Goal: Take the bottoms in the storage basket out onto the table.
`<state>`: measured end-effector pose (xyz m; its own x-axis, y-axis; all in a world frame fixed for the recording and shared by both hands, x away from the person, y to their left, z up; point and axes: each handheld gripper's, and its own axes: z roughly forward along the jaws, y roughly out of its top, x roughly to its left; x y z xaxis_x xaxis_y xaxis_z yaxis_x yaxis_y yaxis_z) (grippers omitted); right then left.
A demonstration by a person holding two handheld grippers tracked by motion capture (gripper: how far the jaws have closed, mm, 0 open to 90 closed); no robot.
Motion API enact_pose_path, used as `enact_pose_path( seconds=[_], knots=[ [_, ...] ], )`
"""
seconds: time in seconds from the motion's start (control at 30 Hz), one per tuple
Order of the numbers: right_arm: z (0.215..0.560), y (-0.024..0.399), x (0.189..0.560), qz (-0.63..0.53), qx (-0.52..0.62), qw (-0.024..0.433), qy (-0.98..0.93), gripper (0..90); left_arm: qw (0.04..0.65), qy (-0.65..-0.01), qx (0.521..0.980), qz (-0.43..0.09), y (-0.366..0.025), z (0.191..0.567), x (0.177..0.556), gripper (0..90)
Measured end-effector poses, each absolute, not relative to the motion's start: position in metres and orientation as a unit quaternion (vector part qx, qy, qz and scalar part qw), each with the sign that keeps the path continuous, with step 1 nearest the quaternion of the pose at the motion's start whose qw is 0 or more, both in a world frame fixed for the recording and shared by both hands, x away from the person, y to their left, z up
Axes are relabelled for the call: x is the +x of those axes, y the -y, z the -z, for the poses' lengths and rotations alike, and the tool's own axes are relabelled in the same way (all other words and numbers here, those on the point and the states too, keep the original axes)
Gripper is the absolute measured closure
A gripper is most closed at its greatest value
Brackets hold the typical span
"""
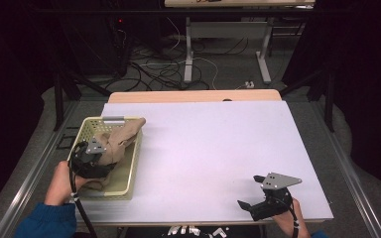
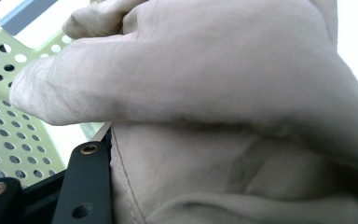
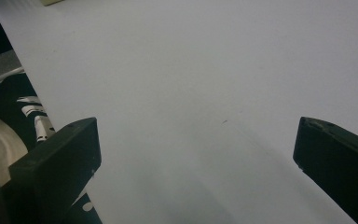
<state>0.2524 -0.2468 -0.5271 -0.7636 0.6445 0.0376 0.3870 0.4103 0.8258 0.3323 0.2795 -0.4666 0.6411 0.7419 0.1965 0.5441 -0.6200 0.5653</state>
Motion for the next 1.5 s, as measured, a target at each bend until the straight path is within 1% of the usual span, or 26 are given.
enact_pose_path(
  seconds=[0.3,0.4,0.47,0.57,0.63,0.73,0.8,1.43,1.5],
  knots=[
    [0.527,0.247,0.253,-0.444,0.314,0.143,-0.827,0.3,0.240,-0.364,0.869,-0.233,-0.281,0.460,0.331,44.4],
    [0.528,0.247,0.253,-0.444,0.314,0.143,-0.827,0.3,0.243,-0.365,0.869,-0.228,-0.282,0.457,0.330,44.4],
    [0.527,0.247,0.253,-0.442,0.312,0.143,-0.829,0.3,0.252,-0.364,0.864,-0.240,-0.282,0.457,0.330,44.5],
    [0.528,0.247,0.253,-0.444,0.312,0.145,-0.827,0.3,0.248,-0.363,0.866,-0.237,-0.282,0.454,0.330,44.5],
    [0.528,0.247,0.253,-0.445,0.312,0.145,-0.827,0.3,0.255,-0.364,0.862,-0.245,-0.282,0.453,0.329,44.5],
    [0.528,0.247,0.253,-0.443,0.315,0.144,-0.827,0.3,0.255,-0.362,0.865,-0.238,-0.283,0.450,0.329,44.5],
    [0.528,0.247,0.253,-0.444,0.314,0.145,-0.827,0.3,0.261,-0.362,0.859,-0.250,-0.282,0.450,0.329,44.5],
    [0.528,0.247,0.253,-0.443,0.316,0.145,-0.826,0.3,0.279,-0.352,0.851,-0.272,-0.284,0.431,0.327,44.6],
    [0.528,0.247,0.253,-0.443,0.316,0.145,-0.826,0.3,0.286,-0.353,0.850,-0.267,-0.284,0.430,0.327,44.6]
  ],
)
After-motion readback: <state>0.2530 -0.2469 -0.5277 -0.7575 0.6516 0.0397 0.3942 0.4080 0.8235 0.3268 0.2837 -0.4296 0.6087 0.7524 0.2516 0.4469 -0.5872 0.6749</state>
